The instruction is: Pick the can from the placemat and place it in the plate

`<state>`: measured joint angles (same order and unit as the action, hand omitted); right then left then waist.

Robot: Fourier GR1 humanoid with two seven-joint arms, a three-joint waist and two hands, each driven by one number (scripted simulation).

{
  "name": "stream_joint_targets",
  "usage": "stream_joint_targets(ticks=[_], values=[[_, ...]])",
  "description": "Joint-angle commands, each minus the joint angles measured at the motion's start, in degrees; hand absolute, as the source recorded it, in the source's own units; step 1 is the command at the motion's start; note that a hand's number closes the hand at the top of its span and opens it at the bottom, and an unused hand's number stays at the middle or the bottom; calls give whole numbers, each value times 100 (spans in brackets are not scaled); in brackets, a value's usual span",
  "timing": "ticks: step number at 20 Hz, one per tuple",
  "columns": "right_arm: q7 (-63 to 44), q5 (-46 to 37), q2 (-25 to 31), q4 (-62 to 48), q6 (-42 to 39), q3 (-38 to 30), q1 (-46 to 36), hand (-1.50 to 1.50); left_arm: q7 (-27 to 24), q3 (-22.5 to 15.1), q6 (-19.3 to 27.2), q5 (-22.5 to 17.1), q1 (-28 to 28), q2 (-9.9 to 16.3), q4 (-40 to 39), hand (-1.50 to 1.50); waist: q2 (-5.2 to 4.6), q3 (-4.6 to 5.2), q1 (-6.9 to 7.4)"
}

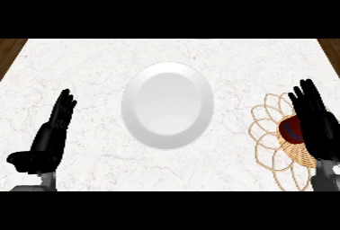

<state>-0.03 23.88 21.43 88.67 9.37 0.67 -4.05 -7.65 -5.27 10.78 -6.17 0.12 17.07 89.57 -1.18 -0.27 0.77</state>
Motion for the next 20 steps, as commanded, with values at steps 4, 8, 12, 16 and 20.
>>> stream_joint_targets(ticks=[4, 8, 12, 16, 20], values=[[-431, 1983, -45, 189, -919, -1123, -742, -150, -23, 288, 25, 528, -357, 698, -196, 0, 138, 10, -24], [376, 662, 718, -214, -136, -1715, -640, -150, 44, 128, -33, 747, -560, 776, -420, 0, 97, 24, -81], [979, 1059, -206, 767, 269, -2037, 179, -150, -167, 332, -43, 738, -780, 846, -508, 0, 152, 26, -191], [1048, 1181, -523, 1410, 355, -2239, 585, -150, -76, 407, -331, 710, -667, 878, -456, 0, 130, 28, -116], [448, 1524, 107, 1788, -805, -2388, 1321, -150, -226, 463, -217, 917, -577, 746, -692, 0, 128, 29, -133]])
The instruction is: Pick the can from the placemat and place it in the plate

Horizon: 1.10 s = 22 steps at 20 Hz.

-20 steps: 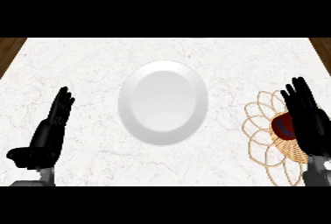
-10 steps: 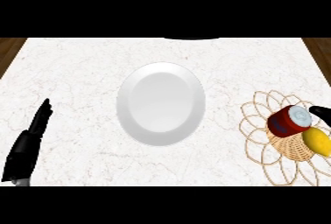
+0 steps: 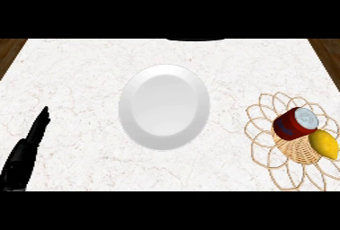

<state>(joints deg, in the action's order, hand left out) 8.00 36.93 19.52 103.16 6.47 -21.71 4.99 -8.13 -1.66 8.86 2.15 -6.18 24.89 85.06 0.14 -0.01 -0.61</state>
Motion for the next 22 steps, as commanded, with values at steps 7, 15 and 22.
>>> stream_joint_targets(ticks=[7, 15, 22], values=[[-1107, -672, 1753, 201, -1304, 11, 886, -150, 84, -169, 149, 231, 0, -270, 155, 0, -10, 6, 32], [-2138, -929, 2717, -604, -1945, 117, 285, -150, 141, 157, -179, 20, 141, -136, 24, 0, -20, 1, 110], [-2434, -1470, 2904, -1660, -2621, 985, -728, -150, -121, 47, -156, 309, 198, -327, -329, 0, -37, 0, 151]])
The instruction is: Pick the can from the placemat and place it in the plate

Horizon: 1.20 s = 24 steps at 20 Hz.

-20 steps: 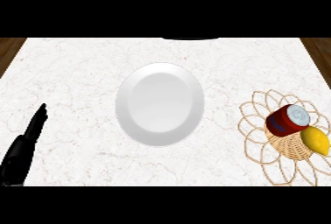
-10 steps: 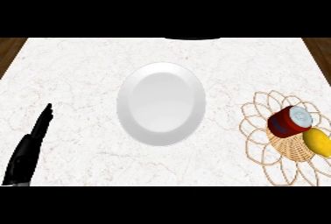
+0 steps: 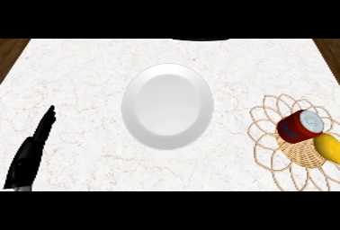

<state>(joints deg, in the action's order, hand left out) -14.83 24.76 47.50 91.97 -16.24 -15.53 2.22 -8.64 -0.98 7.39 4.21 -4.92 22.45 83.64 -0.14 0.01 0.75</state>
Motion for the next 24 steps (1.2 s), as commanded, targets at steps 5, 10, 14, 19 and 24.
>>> stream_joint_targets(ticks=[5, 10, 14, 19, 24], values=[[157, -1135, 57, -800, -741, 886, -410, -150, 106, 102, -182, -23, -1, -12, 107, 0, -3, -7, 38], [674, -1735, -204, -1791, -1184, 1218, -1063, -150, 98, 168, -169, 111, -105, -75, 263, 0, 2, -6, 15], [968, -1944, -131, -2052, -1656, 909, -1035, -150, 409, 242, -163, 300, 149, -166, 235, 0, 12, -4, -47], [608, -2281, -656, -1694, -1594, 1143, -1231, -150, -325, 554, -488, 172, 6, -189, -272, 0, 16, 1, -61], [926, -2845, -981, -2244, -1688, 1217, -1486, -150, 165, 593, -513, 348, 11, -254, 198, 0, 16, -1, -53]])
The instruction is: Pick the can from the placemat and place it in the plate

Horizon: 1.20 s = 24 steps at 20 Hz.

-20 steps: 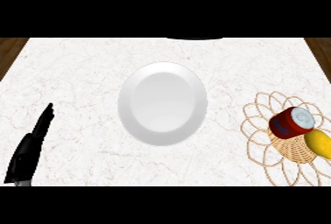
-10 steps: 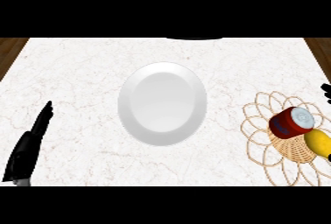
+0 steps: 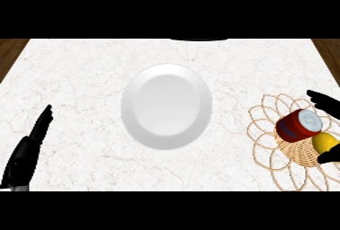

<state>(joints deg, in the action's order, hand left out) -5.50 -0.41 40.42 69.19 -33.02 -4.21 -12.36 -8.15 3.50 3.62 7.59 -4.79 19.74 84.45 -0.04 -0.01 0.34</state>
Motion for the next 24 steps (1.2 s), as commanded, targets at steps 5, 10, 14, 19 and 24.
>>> stream_joint_targets(ticks=[5, 10, 14, 19, 24], values=[[121, -668, -319, -575, -273, -72, -429, -150, 18, 128, -264, 217, -313, -66, 444, 0, 3, 0, 5], [369, -971, -679, -621, -101, -111, -225, -150, 281, 368, -451, 153, 163, -98, 200, 0, 3, 0, -22], [177, -1064, -865, -214, -111, -136, -105, -150, 294, 186, -229, 461, -67, -452, 375, 0, 9, 1, -28], [1329, -1422, -954, -1326, 98, -207, -589, 150, -187, 543, -537, 293, 120, -234, -181, 0, -3, 0, -6], [1466, -1686, -937, -1919, 235, -356, -1087, 150, -193, 674, -643, 282, -56, -290, 10, 0, -4, 0, 13]])
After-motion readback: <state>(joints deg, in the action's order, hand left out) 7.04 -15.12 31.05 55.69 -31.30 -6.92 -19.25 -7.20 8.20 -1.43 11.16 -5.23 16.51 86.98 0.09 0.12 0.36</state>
